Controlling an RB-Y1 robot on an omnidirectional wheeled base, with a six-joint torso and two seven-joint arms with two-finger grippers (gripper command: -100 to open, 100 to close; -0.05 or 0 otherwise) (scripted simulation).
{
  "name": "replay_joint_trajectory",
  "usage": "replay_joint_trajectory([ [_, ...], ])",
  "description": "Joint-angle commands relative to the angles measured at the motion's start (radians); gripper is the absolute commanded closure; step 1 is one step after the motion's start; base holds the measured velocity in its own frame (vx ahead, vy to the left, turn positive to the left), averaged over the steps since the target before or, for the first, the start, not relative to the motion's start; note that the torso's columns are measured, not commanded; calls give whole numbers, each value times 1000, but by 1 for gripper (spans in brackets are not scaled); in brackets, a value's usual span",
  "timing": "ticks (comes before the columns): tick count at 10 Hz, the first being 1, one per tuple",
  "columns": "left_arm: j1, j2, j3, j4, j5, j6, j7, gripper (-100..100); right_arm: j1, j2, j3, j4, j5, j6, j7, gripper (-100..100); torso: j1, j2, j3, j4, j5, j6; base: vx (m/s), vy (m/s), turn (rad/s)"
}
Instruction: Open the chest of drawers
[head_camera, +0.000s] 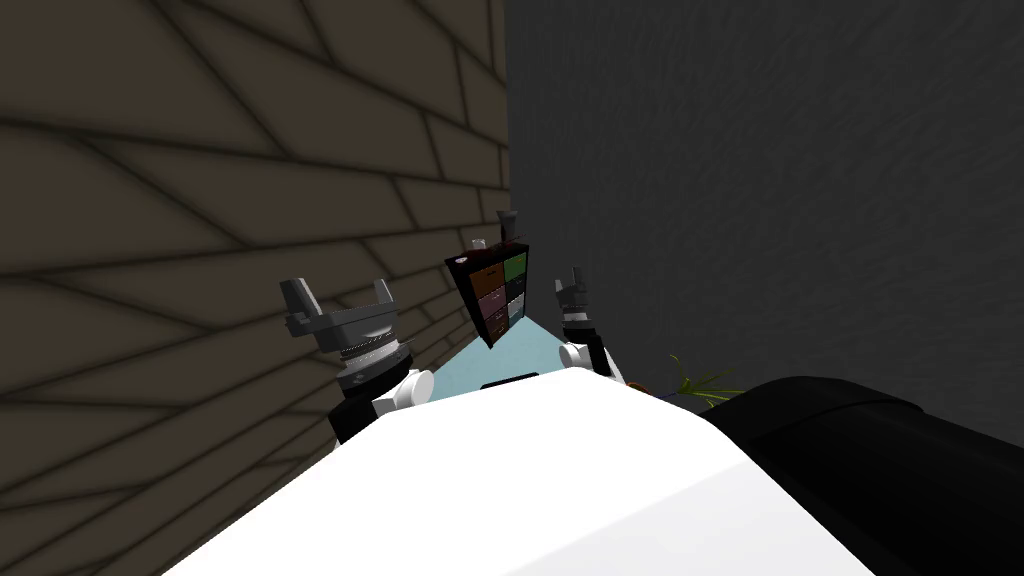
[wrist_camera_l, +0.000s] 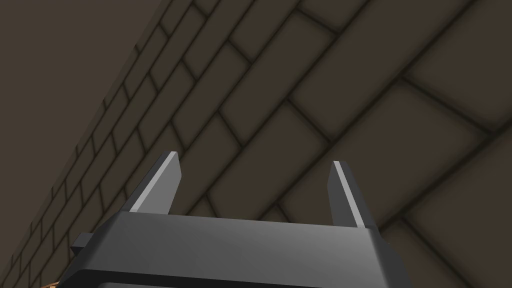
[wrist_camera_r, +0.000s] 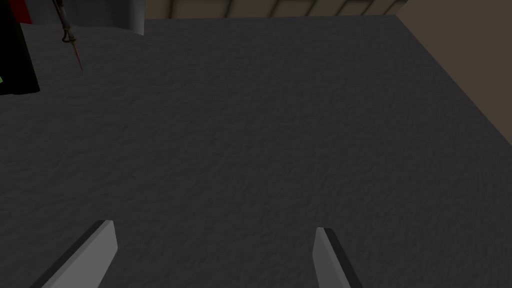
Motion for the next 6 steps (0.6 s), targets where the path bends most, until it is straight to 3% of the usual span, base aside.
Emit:
replay_joint_trajectory([
  [1,0,0,0,0,0,0,0,0,0,0,0,0,0,0,0,0,0,40,-82,41,0,0,0,0,0],
  [6,0,0,0,0,0,0,0,0,0,0,0,0,0,0,0,0,0,396,-792,396,0,0,0,0,0],
])
